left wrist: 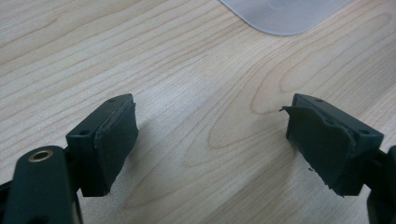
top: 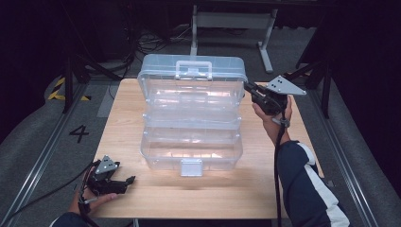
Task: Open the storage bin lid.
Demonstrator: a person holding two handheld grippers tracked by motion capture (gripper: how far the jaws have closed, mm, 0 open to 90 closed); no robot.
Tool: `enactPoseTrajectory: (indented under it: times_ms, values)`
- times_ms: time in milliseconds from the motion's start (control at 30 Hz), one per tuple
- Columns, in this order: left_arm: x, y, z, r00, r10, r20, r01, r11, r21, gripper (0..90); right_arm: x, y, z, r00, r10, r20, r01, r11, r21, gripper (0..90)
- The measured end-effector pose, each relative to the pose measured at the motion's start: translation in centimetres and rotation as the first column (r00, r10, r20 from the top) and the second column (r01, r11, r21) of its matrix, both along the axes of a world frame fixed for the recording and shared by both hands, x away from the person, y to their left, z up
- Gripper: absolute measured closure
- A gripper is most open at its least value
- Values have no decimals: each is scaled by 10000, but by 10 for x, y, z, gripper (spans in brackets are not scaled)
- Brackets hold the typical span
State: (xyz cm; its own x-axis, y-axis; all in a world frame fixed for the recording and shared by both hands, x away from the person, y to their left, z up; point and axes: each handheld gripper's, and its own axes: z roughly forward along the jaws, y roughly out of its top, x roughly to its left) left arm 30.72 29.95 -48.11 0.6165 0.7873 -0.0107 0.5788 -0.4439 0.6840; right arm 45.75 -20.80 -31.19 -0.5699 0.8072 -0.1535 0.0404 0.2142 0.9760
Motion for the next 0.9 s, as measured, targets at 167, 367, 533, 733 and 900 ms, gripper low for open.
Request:
enactPoseTrajectory:
  times_ms: [167,367,533,733,900]
  values:
    - [0,0,0,10000,2,-1,-2,10000,-1,168,3,0,1,10000,-4,-79,4,10000,-21,842]
    - [0,0,0,10000,-18,18,18,10000,0,167,7,1,2,9999,-16,-116,17,10000,23,841]
    - [0,0,0,10000,-17,15,17,10000,-1,166,10,0,3,9997,-3,-231,3,10000,37,841]
    - [0,0,0,10000,-8,10,8,10000,-14,166,14,0,5,9996,-17,-275,15,10000,-61,839]
    - [0,0,0,10000,-14,14,14,10000,-5,166,17,0,5,9994,24,-359,-24,10000,-17,838]
